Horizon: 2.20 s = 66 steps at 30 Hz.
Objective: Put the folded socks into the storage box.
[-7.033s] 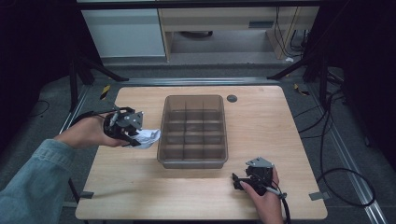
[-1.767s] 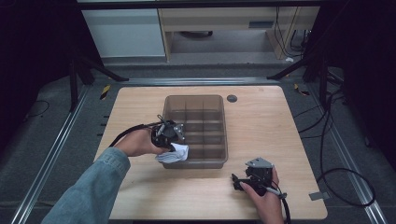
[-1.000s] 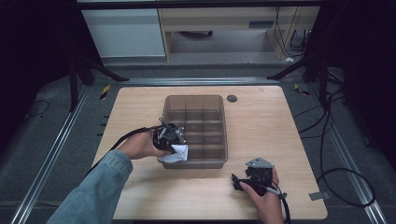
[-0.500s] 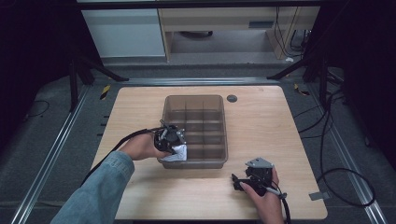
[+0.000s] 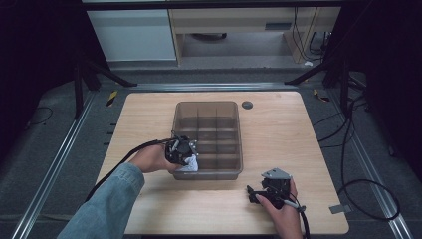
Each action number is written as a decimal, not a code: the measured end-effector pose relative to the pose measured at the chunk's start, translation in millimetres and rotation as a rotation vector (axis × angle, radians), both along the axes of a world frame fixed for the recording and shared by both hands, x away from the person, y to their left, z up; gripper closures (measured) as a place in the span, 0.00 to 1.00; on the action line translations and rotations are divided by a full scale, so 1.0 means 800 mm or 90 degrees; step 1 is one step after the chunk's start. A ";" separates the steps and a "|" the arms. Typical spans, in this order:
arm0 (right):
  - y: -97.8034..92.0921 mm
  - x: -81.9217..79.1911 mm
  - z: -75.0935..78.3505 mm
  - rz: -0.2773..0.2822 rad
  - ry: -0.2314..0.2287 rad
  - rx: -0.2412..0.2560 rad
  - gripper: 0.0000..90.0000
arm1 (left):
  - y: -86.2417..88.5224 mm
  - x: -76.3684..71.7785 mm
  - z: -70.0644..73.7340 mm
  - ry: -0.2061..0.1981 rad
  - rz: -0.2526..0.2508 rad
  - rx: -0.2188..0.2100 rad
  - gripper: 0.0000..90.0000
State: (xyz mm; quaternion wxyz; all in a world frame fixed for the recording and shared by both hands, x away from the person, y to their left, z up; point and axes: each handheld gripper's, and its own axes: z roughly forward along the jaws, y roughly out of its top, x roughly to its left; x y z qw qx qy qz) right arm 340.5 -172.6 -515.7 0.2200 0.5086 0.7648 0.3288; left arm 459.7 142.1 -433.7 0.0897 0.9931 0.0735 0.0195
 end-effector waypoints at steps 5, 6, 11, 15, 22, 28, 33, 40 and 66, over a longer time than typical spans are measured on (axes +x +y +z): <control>0.000 0.000 0.000 0.000 0.000 0.000 0.01 | 0.009 -0.002 0.018 -0.008 0.005 -0.033 0.98; 0.000 0.000 0.000 0.000 0.000 0.000 0.01 | 0.011 -0.002 0.023 -0.008 0.006 -0.043 0.97; 0.000 0.000 0.000 0.000 0.000 0.000 0.01 | 0.020 -0.005 0.048 -0.016 0.008 -0.102 0.98; 0.000 0.000 0.000 0.000 0.000 0.000 0.01 | 0.020 -0.004 0.058 -0.024 0.011 -0.137 0.97; 0.000 0.000 0.000 0.000 0.000 0.000 0.01 | 0.010 -0.002 0.056 -0.019 0.014 -0.145 0.96; 0.000 0.000 0.000 0.000 0.000 0.000 0.01 | 0.002 -0.001 0.047 -0.011 0.012 -0.128 0.96; 0.000 0.000 0.000 0.000 0.000 0.000 0.01 | -0.003 0.000 0.039 -0.008 0.012 -0.116 0.96; 0.000 0.000 0.000 0.001 0.000 0.000 0.01 | -0.008 -0.001 0.029 -0.012 0.005 -0.086 0.96; 0.000 0.000 0.000 0.002 0.000 -0.002 0.01 | -0.013 0.001 0.013 -0.004 0.007 -0.034 0.99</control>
